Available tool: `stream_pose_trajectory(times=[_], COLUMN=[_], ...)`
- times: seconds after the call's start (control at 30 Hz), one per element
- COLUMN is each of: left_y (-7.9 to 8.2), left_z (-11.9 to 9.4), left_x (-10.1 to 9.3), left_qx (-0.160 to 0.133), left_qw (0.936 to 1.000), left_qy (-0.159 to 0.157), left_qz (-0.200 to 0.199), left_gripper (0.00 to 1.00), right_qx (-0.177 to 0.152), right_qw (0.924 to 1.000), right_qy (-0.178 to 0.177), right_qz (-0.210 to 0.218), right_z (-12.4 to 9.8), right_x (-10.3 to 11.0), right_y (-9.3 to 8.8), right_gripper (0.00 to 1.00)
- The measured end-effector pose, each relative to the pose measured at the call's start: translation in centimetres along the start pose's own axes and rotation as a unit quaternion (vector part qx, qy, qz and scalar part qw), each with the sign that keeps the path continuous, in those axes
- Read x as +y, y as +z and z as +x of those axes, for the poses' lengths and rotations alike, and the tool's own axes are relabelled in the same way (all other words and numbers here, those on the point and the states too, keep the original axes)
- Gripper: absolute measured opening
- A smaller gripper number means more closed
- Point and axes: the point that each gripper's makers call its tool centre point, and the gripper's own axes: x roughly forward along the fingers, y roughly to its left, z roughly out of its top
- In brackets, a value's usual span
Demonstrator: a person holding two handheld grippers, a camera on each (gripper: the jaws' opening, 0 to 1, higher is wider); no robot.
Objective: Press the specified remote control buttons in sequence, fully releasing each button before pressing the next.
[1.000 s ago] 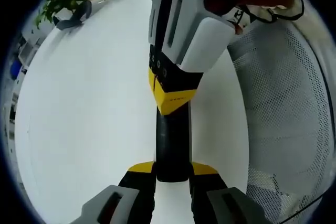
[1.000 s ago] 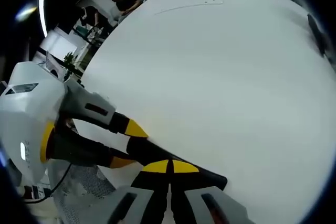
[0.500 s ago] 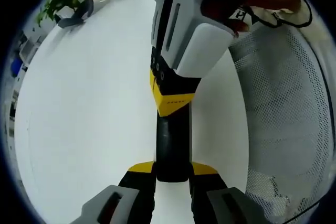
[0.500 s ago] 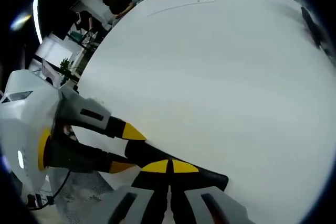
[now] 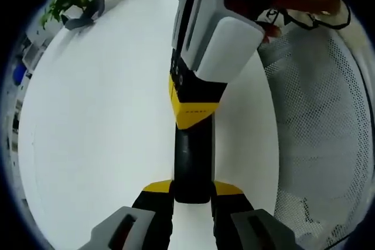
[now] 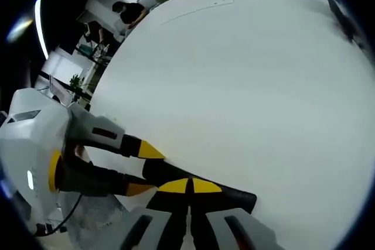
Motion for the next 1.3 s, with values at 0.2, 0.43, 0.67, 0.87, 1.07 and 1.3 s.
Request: stream_pose_trajectory(times=[0.2, 0.43, 0.67, 0.87, 1.07, 1.3], left_y=[0.0, 0.1, 0.1, 0.1, 0.1, 0.0], left_z=[-0.1, 0.0, 0.0, 0.0, 0.0, -0.1], left_x=[0.0, 0.1, 0.1, 0.1, 0.1, 0.1], left_qx=[0.0, -0.006, -0.006, -0.013, -0.013, -0.014], left_qw=[1.0, 0.9999, 0.9999, 0.9998, 0.9998, 0.9998], left_qy=[0.0, -0.002, -0.005, -0.012, -0.013, -0.012], left_qz=[-0.005, -0.014, -0.013, -0.013, -0.009, -0.009], left_gripper=[0.22, 0.22, 0.22, 0.22, 0.22, 0.23], right_qx=[0.002, 0.011, 0.021, 0.019, 0.017, 0.02], right_qw=[0.9998, 0.9997, 0.9988, 0.999, 0.9993, 0.9994], right_qy=[-0.005, 0.0, -0.01, -0.011, -0.009, -0.009], right_qz=[-0.02, -0.021, -0.042, -0.038, -0.031, -0.027], right_z=[-0.3, -0.5, -0.4, -0.3, -0.2, -0.1], right_x=[0.2, 0.5, 0.7, 0.4, 0.4, 0.3], right_y=[-0.2, -0.7, -1.2, -1.1, -1.0, -0.9], right_gripper=[0.0, 0.0, 0.0, 0.0, 0.0, 0.0])
